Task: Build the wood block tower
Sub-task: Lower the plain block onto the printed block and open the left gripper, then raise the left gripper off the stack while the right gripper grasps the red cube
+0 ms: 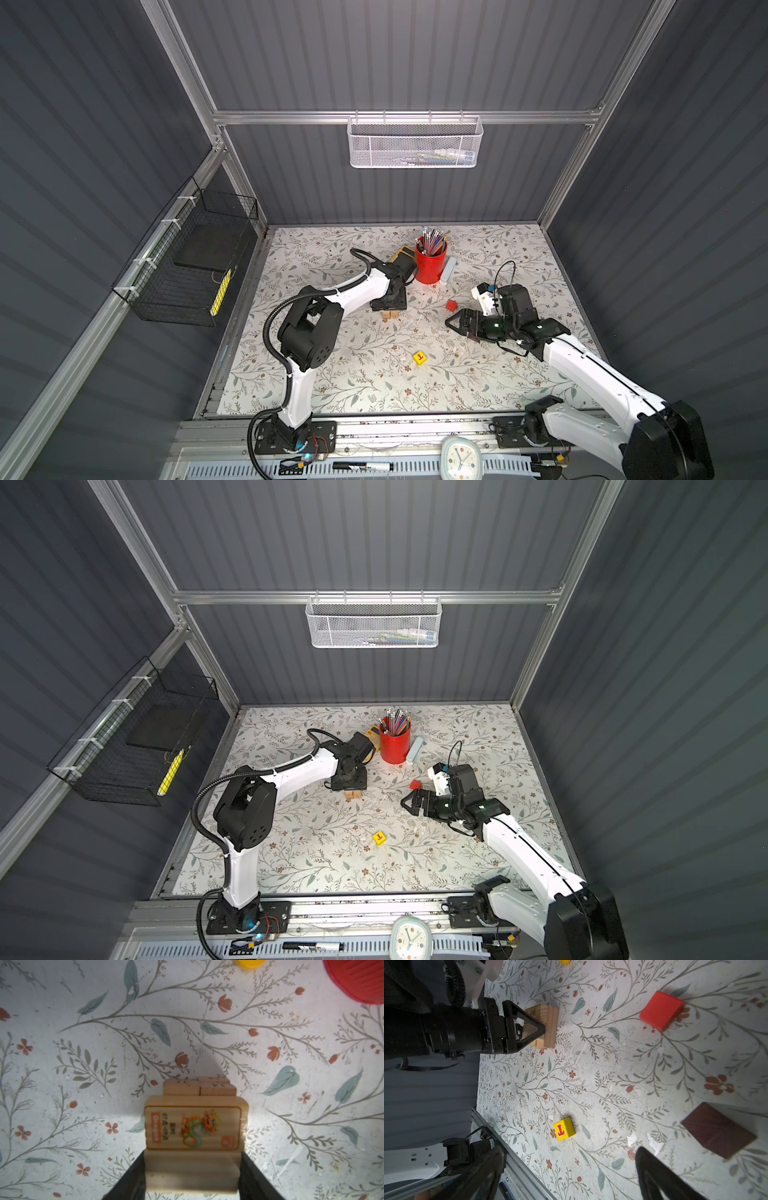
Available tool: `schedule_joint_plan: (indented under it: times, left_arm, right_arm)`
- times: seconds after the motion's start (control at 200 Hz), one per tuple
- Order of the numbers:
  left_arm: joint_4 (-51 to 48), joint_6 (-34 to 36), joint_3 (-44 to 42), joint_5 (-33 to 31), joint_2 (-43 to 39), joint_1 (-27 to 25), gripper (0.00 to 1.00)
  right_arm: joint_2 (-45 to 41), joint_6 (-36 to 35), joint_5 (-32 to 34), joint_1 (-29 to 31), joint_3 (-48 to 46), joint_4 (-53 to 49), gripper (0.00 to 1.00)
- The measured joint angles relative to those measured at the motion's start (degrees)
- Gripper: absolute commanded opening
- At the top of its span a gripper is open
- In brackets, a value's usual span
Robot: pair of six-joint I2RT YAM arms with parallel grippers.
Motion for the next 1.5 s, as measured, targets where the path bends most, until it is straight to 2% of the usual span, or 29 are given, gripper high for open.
schedule_joint_plan:
  times: [0.555,0.81,0.986,1.261,1.496]
  left_arm:
    - [0.55,1.27,0.00,0.42,0.00,0.00,0.78]
    - [0.57,1.64,0.00,0.83,-0.76,0.00,0.91]
    - [1.09,1.57,-1.22,0.79,-5.84,0.00,0.98]
    - [4.68,-0.15,-9.86,0.68,-17.51,-0.28,1.00]
    - [7.58,-2.29,-15.67,-1.27,-22.56,-3.08,1.00]
  right_arm:
    - [-0.20,0.00,-0.22,-0.28,-0.09,0.02,0.99]
    - [-0.24,-0.04,-0.15,-0.37,-0.13,-0.20,0.99]
    - [-0.76,-0.55,0.70,-0.44,0.15,-1.79,0.99]
    - [-0.33,-2.19,7.98,-0.59,4.33,-8.09,0.99]
    - [5.97,-2.58,16.11,-0.59,9.70,-11.45,0.99]
